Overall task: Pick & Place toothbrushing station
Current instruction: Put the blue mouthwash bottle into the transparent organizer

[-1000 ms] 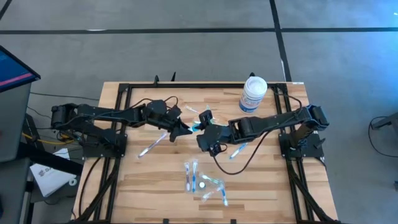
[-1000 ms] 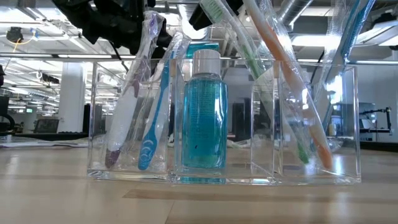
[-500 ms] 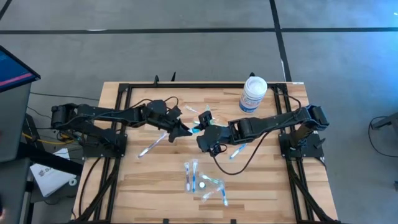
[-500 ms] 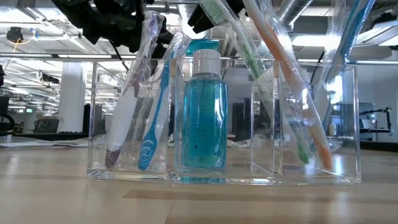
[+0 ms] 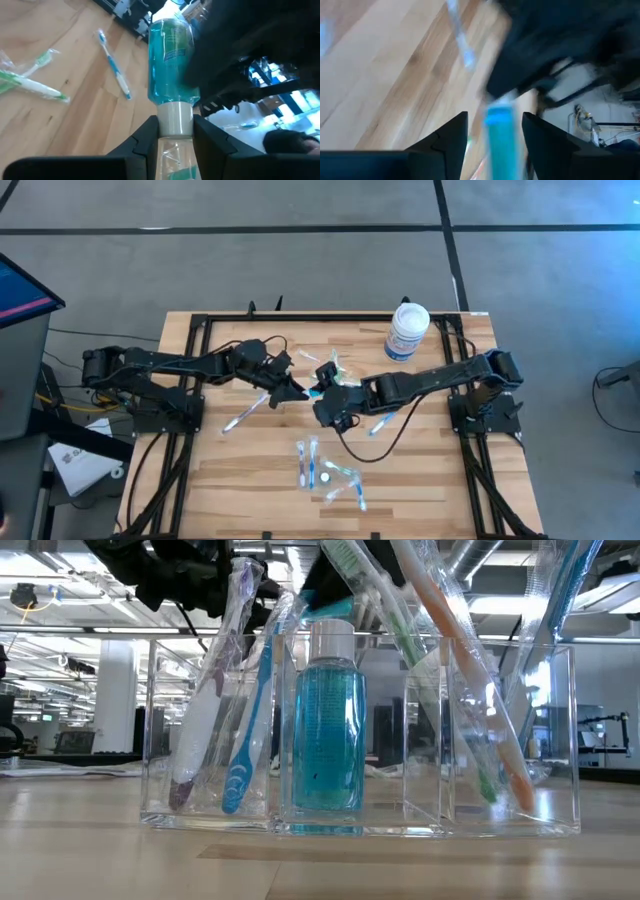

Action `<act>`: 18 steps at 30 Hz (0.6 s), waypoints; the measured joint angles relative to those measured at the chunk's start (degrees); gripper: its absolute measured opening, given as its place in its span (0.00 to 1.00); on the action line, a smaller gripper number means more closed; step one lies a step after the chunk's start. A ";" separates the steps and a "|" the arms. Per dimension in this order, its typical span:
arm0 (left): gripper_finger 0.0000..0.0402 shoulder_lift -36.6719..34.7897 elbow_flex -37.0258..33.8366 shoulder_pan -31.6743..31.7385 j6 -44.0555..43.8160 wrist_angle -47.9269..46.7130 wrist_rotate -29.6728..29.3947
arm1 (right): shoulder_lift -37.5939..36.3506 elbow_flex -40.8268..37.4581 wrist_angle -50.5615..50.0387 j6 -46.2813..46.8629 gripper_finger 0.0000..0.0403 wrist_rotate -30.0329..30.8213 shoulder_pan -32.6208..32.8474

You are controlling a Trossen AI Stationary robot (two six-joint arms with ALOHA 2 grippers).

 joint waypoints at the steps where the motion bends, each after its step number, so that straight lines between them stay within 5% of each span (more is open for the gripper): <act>1: 0.21 0.00 0.00 0.00 -0.58 -0.13 0.06 | 0.56 -0.07 -0.34 -0.04 0.45 0.01 0.00; 11: 0.21 -0.02 0.02 0.35 -1.84 -0.44 1.68 | 7.72 5.94 0.73 -4.21 0.47 4.55 0.29; 18: 0.21 -0.02 0.04 0.77 -1.96 -0.68 1.72 | 9.42 10.27 -7.44 -2.57 0.41 6.55 0.93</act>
